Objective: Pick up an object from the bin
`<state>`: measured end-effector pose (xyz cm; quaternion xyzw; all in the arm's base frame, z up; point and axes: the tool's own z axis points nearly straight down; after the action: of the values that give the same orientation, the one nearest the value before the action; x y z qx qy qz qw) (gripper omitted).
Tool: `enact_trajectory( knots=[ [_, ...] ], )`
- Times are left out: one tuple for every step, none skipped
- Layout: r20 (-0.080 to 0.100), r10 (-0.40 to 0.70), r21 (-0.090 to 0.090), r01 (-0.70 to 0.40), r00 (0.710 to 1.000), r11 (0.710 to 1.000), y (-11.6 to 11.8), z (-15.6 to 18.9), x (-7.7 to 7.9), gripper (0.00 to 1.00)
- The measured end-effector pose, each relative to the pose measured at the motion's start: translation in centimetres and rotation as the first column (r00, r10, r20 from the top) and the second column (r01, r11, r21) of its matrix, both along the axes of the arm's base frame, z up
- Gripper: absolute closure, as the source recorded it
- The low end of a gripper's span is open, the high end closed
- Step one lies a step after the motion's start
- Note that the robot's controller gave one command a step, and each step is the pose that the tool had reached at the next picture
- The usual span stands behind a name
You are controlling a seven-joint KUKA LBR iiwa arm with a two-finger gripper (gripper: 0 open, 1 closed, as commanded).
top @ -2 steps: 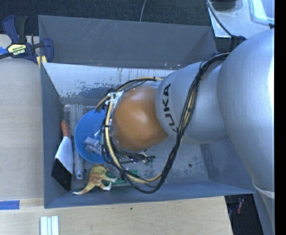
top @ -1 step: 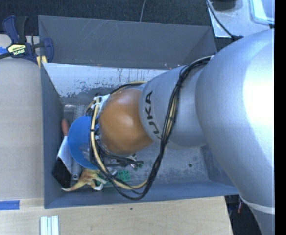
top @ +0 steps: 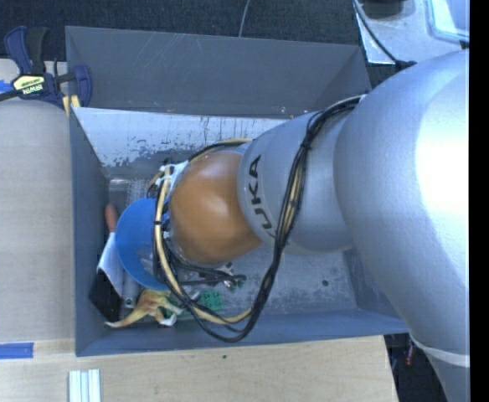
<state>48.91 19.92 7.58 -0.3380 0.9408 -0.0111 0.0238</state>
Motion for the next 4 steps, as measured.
enact_trajectory(
  knots=[
    [0.004,-0.006,-0.001,0.006,1.000,1.000,-0.3,0.8,0.2,1.00],
    [0.008,-0.008,-0.001,0.008,1.000,1.000,-0.4,1.2,0.3,1.00],
    [0.006,-0.010,-0.004,0.010,1.000,1.000,-0.5,2.6,0.3,1.00],
    [0.009,-0.011,-0.003,0.011,1.000,1.000,-0.6,4.6,0.4,1.00]
  ],
)
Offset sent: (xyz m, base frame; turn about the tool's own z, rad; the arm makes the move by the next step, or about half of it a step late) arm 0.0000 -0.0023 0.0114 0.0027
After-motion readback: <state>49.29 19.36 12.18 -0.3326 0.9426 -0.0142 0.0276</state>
